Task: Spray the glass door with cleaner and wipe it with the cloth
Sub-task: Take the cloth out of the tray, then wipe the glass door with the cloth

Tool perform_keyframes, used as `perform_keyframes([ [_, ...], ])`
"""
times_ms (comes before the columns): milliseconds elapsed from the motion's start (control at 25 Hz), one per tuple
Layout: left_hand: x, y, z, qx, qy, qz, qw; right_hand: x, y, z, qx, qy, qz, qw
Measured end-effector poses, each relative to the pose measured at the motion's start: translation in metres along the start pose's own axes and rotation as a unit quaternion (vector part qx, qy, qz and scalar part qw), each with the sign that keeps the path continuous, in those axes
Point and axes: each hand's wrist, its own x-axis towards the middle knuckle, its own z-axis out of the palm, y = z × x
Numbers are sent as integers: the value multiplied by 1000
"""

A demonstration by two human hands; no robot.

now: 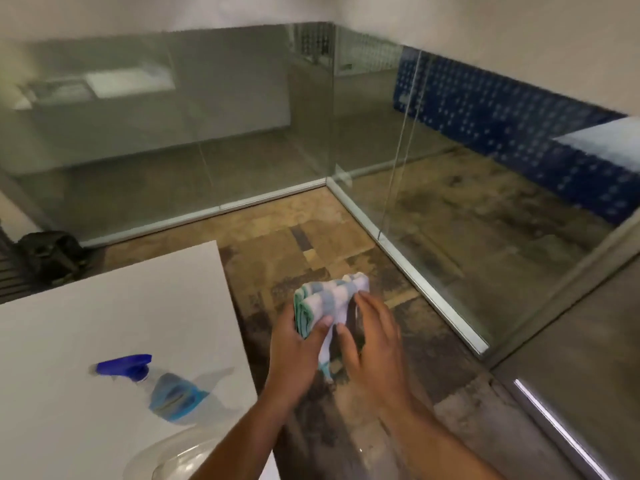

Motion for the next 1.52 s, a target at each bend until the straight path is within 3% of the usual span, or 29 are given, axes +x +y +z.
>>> perform_keyframes([
  [240, 32, 61, 176, -122, -138, 0, 983, 35, 103, -120, -95, 121, 21, 988],
  [560, 13, 172, 435, -224, -385, 13, 895, 69, 237, -341, -245, 283, -13, 927],
  [880, -52, 323, 632, -245, -578, 184, 757, 89, 303, -578, -312, 485, 11, 817],
  [1080, -73, 408, 693, -178, -641, 366, 650, 107, 304, -675, -210, 605, -24, 767],
  [1200, -66, 454, 721, -163, -573, 511, 620, 127, 294, -720, -223, 637, -66, 735],
  [1360, 8, 525, 772, -156, -258, 697, 650, 177, 275, -783, -387, 632, -79, 667],
  [1440, 58, 564, 798, -52, -114, 747, 653, 206, 265, -815, -475, 606, -63, 634],
  [1520, 99, 597, 819, 37, -39, 753, 655, 235, 260, -844, -556, 564, -18, 610],
])
